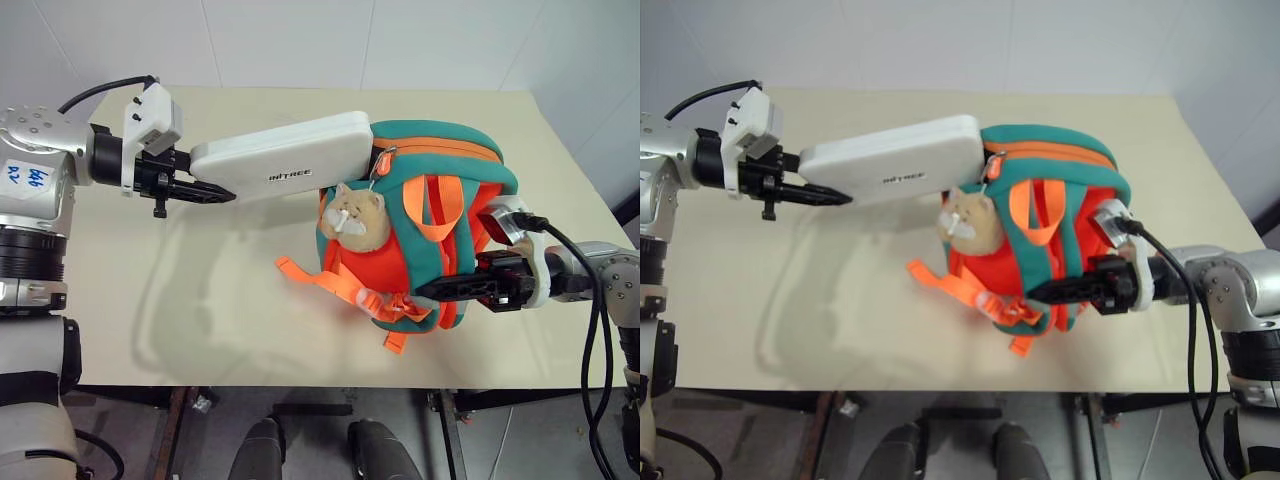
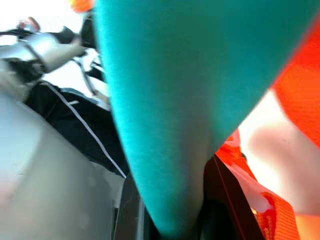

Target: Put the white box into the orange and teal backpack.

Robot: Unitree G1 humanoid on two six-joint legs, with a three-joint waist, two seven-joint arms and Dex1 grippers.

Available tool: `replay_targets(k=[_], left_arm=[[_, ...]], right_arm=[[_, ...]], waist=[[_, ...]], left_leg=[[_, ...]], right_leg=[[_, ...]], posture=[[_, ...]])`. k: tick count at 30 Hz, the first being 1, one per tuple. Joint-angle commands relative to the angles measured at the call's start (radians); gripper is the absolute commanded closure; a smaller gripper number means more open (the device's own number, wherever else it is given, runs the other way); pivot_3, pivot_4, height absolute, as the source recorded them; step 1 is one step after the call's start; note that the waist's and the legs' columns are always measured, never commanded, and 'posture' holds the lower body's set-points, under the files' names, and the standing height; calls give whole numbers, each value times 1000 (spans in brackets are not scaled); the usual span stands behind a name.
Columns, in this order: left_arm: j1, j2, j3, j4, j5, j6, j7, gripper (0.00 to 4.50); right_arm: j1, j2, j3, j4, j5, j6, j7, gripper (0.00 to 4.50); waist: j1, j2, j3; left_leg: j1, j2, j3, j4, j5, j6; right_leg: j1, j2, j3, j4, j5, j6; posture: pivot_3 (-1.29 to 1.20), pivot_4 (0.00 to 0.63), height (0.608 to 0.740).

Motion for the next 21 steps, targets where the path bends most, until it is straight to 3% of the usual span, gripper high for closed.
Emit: replay_targets(k=[1, 15, 21], left_arm=[[-83, -5, 88, 48, -47, 55, 10, 3210], [-48, -1, -2, 72, 41, -64, -163, 3210], [-72, -14, -114, 66, 80, -115, -211, 3210]], right_arm=[[-22, -13, -68, -36, 74, 35, -19, 4361], [-10, -34, -70, -42, 100, 40, -49, 4361], [-2, -40, -49, -33, 81, 13, -35, 4361]], waist=[[-1, 0, 0], [0, 2, 1], [-1, 2, 1]], left_leg=[[0, 0, 0, 0, 0, 0], [-3, 0, 0, 0, 0, 0], [-3, -1, 0, 0, 0, 0]], right_leg=[[0, 0, 0, 0, 0, 0], [-3, -1, 0, 0, -2, 0], [-2, -1, 0, 0, -2, 0]], posture=[[0, 150, 740], [0, 150, 740], [0, 150, 740]])
